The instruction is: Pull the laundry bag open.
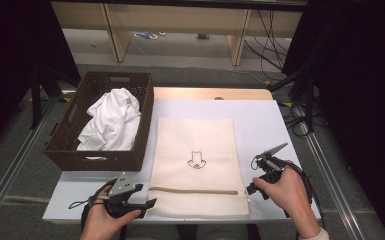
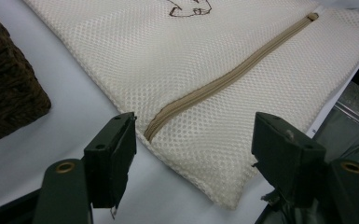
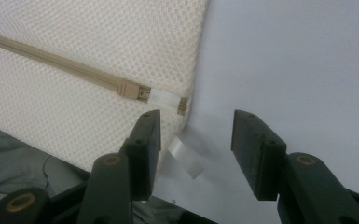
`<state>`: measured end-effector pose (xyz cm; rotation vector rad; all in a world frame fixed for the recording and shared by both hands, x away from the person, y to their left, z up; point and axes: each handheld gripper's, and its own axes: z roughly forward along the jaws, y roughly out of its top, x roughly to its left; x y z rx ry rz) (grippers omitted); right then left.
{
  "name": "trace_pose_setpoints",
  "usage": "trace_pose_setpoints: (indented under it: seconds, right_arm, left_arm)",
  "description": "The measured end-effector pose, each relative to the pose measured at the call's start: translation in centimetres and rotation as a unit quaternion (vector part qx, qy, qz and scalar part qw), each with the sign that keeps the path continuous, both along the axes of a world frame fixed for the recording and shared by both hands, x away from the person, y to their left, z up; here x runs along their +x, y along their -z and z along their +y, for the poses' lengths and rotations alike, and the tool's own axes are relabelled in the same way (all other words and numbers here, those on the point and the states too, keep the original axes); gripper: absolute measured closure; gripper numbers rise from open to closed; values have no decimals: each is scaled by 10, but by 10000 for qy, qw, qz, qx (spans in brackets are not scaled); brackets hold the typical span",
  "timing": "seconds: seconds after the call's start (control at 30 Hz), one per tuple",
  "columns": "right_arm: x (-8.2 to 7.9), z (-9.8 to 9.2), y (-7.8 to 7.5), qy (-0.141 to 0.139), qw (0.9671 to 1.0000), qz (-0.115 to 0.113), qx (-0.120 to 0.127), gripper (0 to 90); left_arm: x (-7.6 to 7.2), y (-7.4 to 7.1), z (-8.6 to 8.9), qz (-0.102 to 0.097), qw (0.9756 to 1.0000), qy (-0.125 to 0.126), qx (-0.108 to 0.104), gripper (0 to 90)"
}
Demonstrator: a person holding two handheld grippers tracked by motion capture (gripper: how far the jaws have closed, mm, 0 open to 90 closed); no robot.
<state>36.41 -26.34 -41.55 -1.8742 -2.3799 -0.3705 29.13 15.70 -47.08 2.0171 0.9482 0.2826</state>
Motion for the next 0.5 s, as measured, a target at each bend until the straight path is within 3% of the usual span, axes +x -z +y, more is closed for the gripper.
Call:
trace_pose_setpoints:
  seconds: [0.07,0.1,0.13,0.17,0.2,0.27,0.3,0.33,0.37,0.4,0.5]
  right_arm:
    - [1,0,1,-29,10000,0,17,536]
    - [1,1,0,-16,10000,64,7,537]
    - [3,0,1,-41,9999,119,35,540]
    - [3,0,1,-41,9999,119,35,540]
    - [3,1,3,4,10000,84,17,540]
    - [5,-1,5,-71,9999,78,5,541]
    - [5,-1,6,-13,9998,192,-20,543]
    - [6,1,5,106,9996,275,11,544]
    - [8,-1,6,-8,9998,214,11,545]
    - [8,1,6,133,9994,328,1,547]
    - [12,-1,8,11,9997,222,-45,551]
  left_arm:
    - [0,-1,-1,20,10000,19,-34,310]
    - [1,-2,-1,-11,10000,27,84,310]
    - [-1,-3,-4,-36,10000,-16,-45,310]
    - [-1,-3,-4,-36,10000,-16,-45,311]
    - [0,-4,-3,-8,10000,56,52,311]
    - [0,-5,-6,-15,9999,36,-96,313]
    - [1,-7,-7,-48,10000,50,-2,313]
    - [1,-7,-8,-38,9999,93,-61,313]
    - [1,-7,-10,-36,9999,45,-139,313]
    - [3,-8,-9,-49,9999,116,13,313]
    - [4,-8,-11,-59,9999,156,18,315]
